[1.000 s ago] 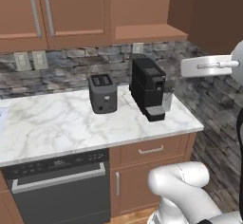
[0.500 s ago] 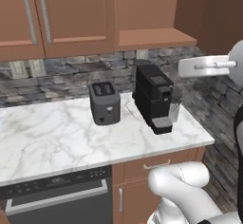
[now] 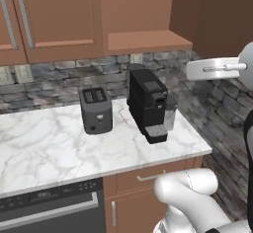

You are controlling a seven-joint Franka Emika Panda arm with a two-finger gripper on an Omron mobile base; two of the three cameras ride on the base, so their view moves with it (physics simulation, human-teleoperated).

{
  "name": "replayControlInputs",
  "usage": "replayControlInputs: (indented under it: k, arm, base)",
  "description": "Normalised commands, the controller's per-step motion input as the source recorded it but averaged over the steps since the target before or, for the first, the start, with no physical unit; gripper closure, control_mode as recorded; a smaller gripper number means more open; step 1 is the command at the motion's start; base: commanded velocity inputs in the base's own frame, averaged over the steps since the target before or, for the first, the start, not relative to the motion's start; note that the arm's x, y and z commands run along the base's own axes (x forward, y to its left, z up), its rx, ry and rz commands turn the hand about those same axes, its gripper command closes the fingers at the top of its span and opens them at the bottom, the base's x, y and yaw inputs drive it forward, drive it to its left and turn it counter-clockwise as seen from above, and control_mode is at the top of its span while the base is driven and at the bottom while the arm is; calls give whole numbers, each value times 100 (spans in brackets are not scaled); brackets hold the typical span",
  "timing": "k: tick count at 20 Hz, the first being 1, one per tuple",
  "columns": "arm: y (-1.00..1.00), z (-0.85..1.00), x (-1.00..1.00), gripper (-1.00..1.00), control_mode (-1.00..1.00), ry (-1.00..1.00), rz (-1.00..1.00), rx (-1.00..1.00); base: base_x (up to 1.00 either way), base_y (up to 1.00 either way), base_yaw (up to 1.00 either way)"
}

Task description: Close all open cabinet doors.

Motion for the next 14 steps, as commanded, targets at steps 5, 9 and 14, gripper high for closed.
replayControlInputs:
  k: [5, 9, 14]
  arm:
    - [0, 0, 0, -100, 100, 0, 0, 0]
    - [0, 0, 0, -100, 100, 0, 0, 0]
    - [0, 0, 0, -100, 100, 0, 0, 0]
  base:
    - [43, -7, -1]
    - [50, 0, -1]
    - [34, 0, -1]
